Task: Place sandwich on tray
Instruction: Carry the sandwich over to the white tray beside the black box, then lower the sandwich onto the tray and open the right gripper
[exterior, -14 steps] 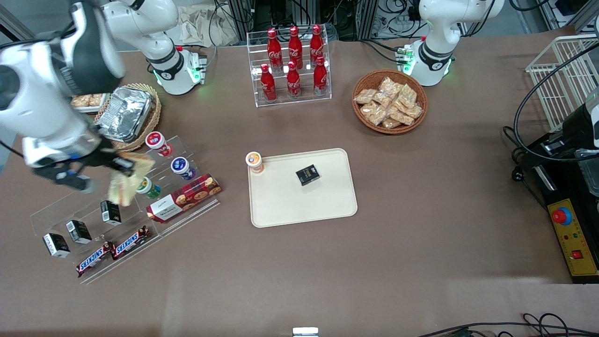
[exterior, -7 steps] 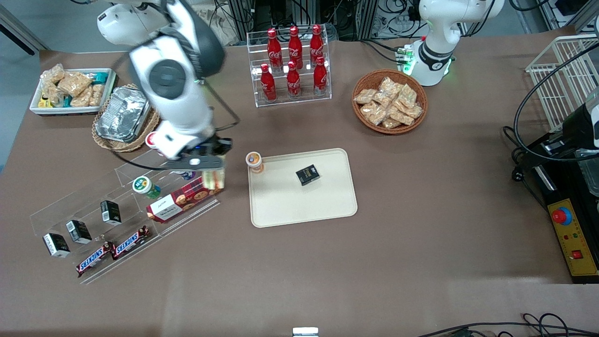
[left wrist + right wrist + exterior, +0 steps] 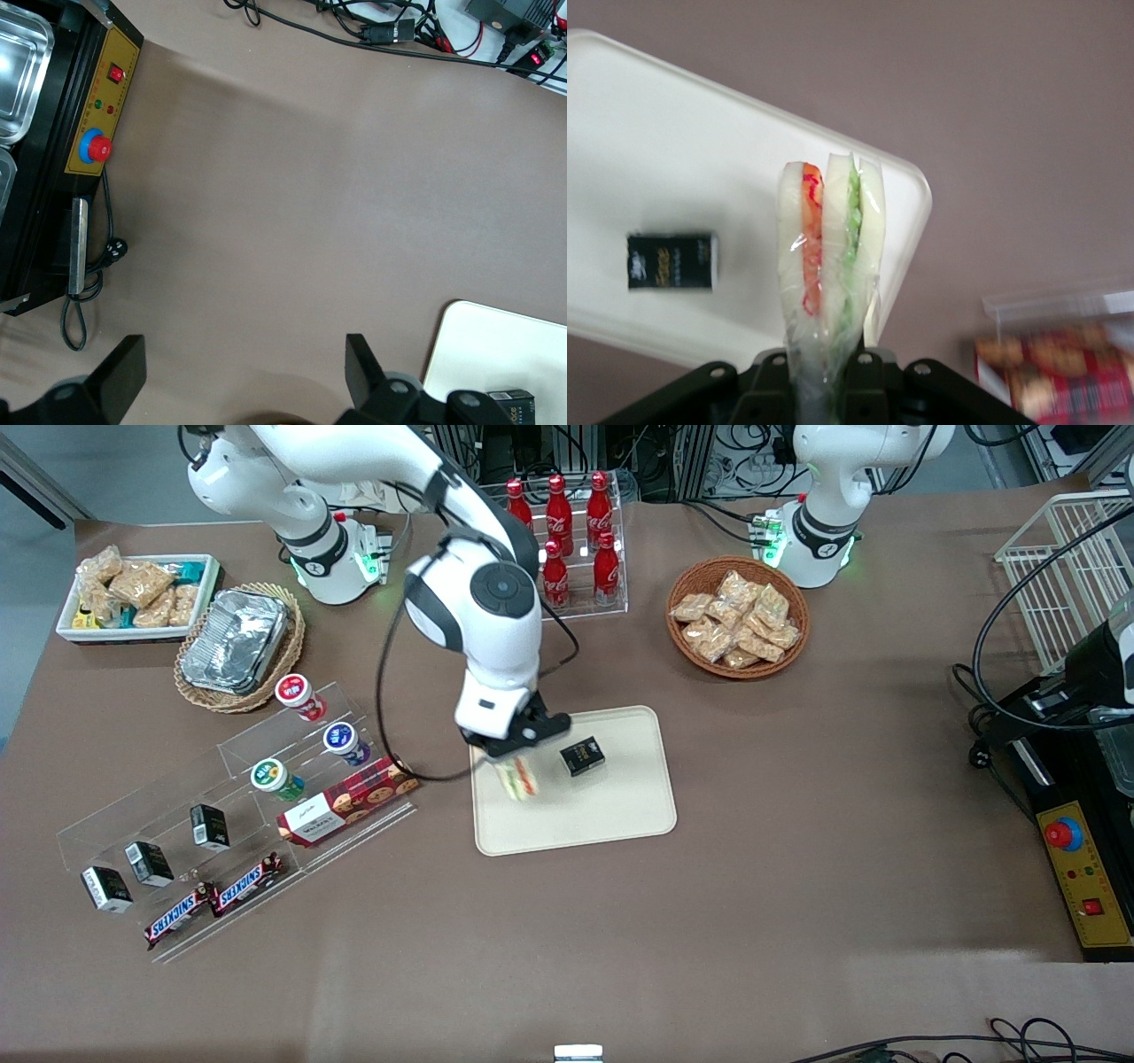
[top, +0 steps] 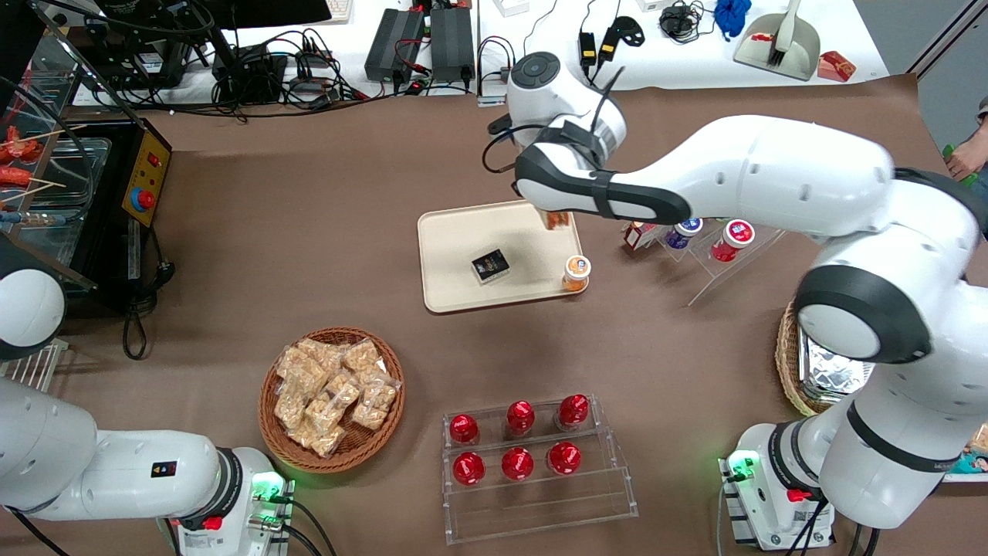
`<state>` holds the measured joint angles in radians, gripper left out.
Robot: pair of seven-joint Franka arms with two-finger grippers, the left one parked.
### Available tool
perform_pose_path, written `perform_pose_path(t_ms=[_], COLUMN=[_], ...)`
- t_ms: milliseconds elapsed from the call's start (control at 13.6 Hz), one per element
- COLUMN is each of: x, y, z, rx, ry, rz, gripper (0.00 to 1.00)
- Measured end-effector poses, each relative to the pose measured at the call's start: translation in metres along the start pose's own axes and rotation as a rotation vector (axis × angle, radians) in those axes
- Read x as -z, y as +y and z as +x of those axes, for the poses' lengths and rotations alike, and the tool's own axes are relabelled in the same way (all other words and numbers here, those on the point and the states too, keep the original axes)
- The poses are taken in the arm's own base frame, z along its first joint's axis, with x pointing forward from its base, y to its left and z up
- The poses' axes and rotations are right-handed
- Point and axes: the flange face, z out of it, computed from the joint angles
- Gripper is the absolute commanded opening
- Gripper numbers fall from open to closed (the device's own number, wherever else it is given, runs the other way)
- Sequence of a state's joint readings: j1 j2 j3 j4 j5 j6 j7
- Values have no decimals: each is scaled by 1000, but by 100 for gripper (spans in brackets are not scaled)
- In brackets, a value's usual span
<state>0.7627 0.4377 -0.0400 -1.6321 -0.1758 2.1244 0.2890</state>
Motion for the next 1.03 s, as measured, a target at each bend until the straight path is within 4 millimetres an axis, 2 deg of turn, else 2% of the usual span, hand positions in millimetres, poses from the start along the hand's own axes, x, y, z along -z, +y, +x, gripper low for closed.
perform_pose_path(t_ms=[221,443,590,738,1033], x=[-43,-88,-111,-120,-120], y=[-10,-24,-28,-27,-26], z=[21,28,30,32,33], rx=[181,369,505,654,847], ry=[109,184,216,226,231], rz=[23,29,22,5,-14], gripper=[0,0,0,0,0])
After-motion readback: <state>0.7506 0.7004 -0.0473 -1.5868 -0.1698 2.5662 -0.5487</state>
